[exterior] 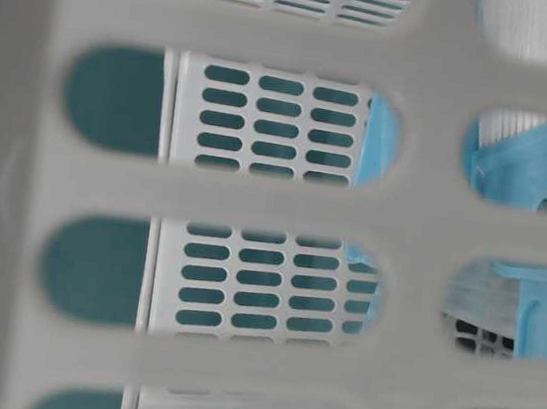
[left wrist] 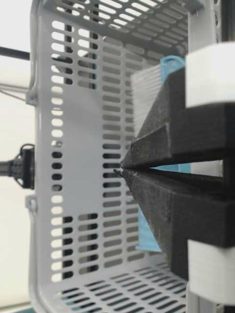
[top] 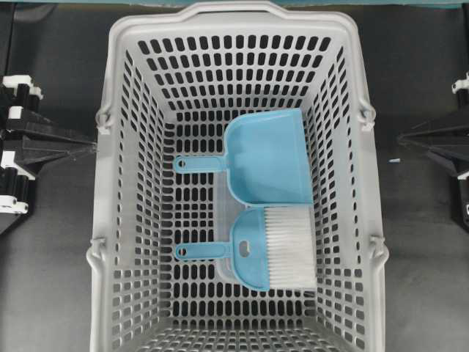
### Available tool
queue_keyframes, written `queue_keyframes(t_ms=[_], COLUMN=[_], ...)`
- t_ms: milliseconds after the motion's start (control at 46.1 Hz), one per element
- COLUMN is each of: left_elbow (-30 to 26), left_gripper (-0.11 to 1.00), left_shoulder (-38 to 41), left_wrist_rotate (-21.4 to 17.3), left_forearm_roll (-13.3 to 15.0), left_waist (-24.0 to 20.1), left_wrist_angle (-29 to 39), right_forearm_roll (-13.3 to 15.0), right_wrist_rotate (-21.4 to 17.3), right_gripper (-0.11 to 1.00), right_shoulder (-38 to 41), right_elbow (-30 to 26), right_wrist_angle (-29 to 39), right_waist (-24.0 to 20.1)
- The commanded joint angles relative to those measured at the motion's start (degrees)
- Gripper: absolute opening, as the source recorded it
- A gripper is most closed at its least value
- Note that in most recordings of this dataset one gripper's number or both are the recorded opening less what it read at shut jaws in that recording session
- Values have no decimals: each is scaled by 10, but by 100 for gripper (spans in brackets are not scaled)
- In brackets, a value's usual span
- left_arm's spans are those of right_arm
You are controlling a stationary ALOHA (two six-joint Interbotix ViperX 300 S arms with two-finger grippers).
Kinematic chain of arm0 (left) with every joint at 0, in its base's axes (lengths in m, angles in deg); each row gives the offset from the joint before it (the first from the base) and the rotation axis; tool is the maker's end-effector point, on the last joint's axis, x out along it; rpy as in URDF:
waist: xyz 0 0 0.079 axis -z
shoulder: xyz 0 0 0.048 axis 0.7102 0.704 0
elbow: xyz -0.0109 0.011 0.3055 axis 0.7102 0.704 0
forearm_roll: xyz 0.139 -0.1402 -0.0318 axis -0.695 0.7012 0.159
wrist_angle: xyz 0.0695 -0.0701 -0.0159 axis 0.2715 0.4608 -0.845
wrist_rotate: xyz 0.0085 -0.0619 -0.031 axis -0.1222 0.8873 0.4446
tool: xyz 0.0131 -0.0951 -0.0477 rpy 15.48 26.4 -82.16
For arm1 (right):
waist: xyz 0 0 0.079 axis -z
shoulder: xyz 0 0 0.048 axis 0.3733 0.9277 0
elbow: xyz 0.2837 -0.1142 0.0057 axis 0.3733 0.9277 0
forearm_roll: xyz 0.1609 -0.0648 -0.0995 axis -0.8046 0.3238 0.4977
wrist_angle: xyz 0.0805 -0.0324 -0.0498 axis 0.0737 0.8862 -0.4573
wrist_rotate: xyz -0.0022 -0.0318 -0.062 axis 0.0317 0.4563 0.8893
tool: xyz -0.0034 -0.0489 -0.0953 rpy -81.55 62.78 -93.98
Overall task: Pick up the hand brush from the shopping basket with the left arm.
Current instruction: 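Move the left gripper over the basket toward the blue hand brush handle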
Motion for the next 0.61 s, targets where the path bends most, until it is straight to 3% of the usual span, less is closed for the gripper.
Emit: queue_keyframes(t_ms=[0, 87, 260, 412, 586], left_elbow=[-36, -69, -156, -240, -320], left_gripper=[6, 0, 0, 0, 0], left_shoulder=[11, 25, 67, 132, 207], left_wrist_rotate=[14, 33, 61, 61, 58], left_forearm_roll=[-23, -23, -23, -23, -24], left_waist=[-4, -1, 10, 25, 47], left_wrist_angle=[23, 76, 202, 314, 384], right_forearm_roll=[-4, -8, -9, -9, -9], right_wrist_rotate=[-3, -3, -3, -3, -5], right_gripper=[0, 0, 0, 0, 0], right_shoulder=[4, 4, 4, 7, 9], right_elbow=[-11, -11, -11, -11, -11], right_wrist_angle=[-4, -2, -1, -1, 4], right_waist=[-4, -3, -3, -3, 1])
